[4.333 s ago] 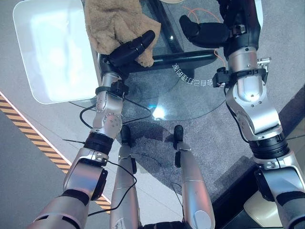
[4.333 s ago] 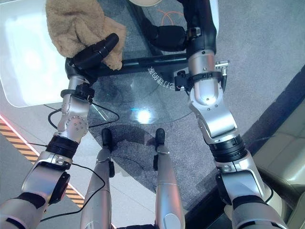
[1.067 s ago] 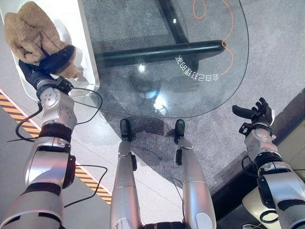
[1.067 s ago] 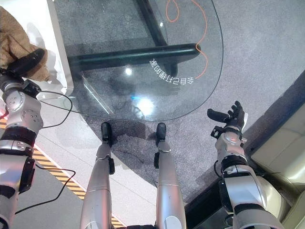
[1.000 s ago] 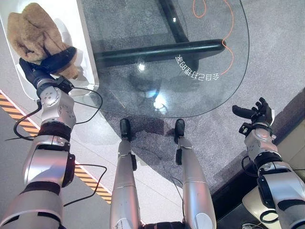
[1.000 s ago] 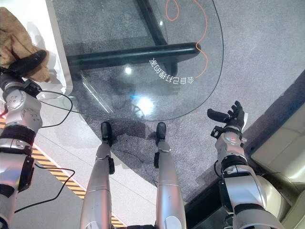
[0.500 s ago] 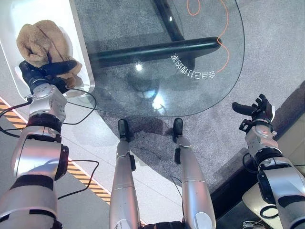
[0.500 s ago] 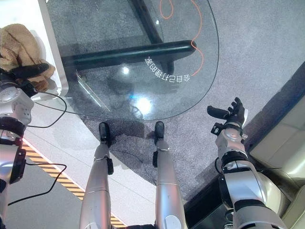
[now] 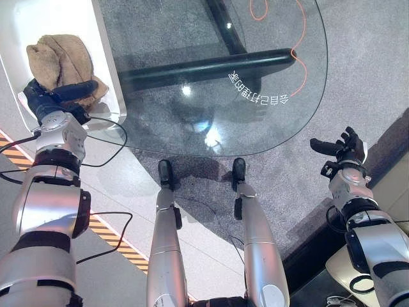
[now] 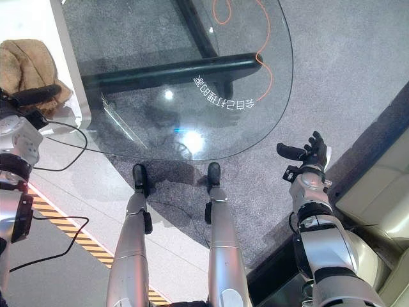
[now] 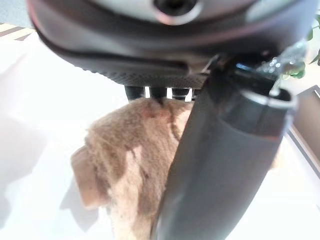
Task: Wipe the table with a cloth and put it in the basket.
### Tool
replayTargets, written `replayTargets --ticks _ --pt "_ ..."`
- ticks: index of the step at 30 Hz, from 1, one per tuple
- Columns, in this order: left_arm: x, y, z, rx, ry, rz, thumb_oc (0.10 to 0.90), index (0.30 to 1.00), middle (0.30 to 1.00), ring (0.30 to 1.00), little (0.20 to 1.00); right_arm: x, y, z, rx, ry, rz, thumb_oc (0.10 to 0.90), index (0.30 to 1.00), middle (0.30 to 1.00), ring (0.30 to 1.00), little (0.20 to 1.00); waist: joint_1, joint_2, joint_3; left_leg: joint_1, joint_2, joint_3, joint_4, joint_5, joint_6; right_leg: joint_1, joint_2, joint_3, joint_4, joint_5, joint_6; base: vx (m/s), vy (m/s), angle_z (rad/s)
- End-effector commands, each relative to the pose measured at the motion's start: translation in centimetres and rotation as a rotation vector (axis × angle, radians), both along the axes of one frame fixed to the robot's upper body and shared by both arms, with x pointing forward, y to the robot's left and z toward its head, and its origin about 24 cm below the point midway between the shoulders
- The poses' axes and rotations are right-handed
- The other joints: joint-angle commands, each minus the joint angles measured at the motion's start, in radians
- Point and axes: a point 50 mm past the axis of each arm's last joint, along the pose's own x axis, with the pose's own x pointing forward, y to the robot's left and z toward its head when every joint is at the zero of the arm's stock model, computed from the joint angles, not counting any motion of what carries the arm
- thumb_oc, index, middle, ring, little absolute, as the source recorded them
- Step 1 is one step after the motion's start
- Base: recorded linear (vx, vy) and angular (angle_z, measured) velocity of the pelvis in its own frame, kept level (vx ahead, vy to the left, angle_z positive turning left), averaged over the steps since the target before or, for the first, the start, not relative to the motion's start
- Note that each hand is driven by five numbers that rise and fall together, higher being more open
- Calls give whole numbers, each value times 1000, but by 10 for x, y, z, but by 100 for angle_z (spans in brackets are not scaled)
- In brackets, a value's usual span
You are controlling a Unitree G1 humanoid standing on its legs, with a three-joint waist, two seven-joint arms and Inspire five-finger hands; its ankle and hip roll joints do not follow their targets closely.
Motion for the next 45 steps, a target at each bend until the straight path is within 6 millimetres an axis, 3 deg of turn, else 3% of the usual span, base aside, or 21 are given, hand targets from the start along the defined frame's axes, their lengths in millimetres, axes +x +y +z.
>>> replayTargets --ticks 1,12,17,21,34,39,40,42,43,45 --pt "-25 38 28 40 -73 176 800 900 900 900 900 -15 -34 12 -72 -33 -93 800 900 900 900 900 -14 11 -47 -12 -78 32 75 -101 60 60 122 -48 -64 -57 -67 0 0 0" --pt "-33 41 38 104 -174 284 800 900 900 900 900 -19 -33 1 -57 -15 -87 800 900 900 900 900 -8 10 -48 1 -79 30 69 -104 61 71 123 -42 -71 -57 -66 -2 -7 0" --pt "-40 44 29 147 -203 352 800 900 900 900 900 -25 -30 -13 -30 12 -93 800 900 900 900 900 2 8 -55 27 -85 31 62 -105 62 95 122 -44 -80 -57 -65 -9 -54 0" --pt "-42 41 10 153 -229 330 800 900 900 900 900 -33 -27 -31 -7 46 -98 800 900 900 900 900 11 12 -69 66 -95 31 57 -106 61 132 121 -42 -85 -57 -64 -7 -44 1" --pt "-66 48 -81 135 -90 235 800 900 900 900 900 -81 -34 -94 37 252 -112 800 900 900 900 900 35 41 -183 281 -123 52 -74 -79 60 343 82 -52 -193 -27 -47 24 10 1" --pt "-79 44 -127 113 38 138 800 900 900 900 900 -115 -41 -125 51 380 -123 800 900 900 900 900 50 49 -244 397 -136 53 -136 -83 72 457 52 -53 -248 -13 -30 67 36 2" --pt "-80 44 -127 112 39 137 800 900 900 900 900 -116 -41 -125 50 382 -123 800 900 900 900 900 50 50 -243 402 -136 53 -138 -83 72 461 52 -53 -250 -13 -29 73 43 2" --pt "-96 36 -170 69 146 38 800 900 900 900 900 -139 -37 -147 55 471 -116 800 900 900 900 900 60 49 -284 481 -144 51 -176 -88 84 537 37 -56 -285 0 -15 95 44 2" --pt "-98 35 -175 67 158 29 800 900 900 900 900 -142 -36 -149 55 481 -113 800 900 900 900 900 60 49 -287 490 -145 50 -180 -88 85 546 35 -56 -290 2 -13 116 42 2" --pt "-118 25 -214 23 272 -31 800 900 900 900 900 -165 -31 -169 66 572 -100 800 900 900 900 900 69 45 -332 570 -149 43 -218 -91 93 632 28 -63 -333 12 -6 143 42 10"
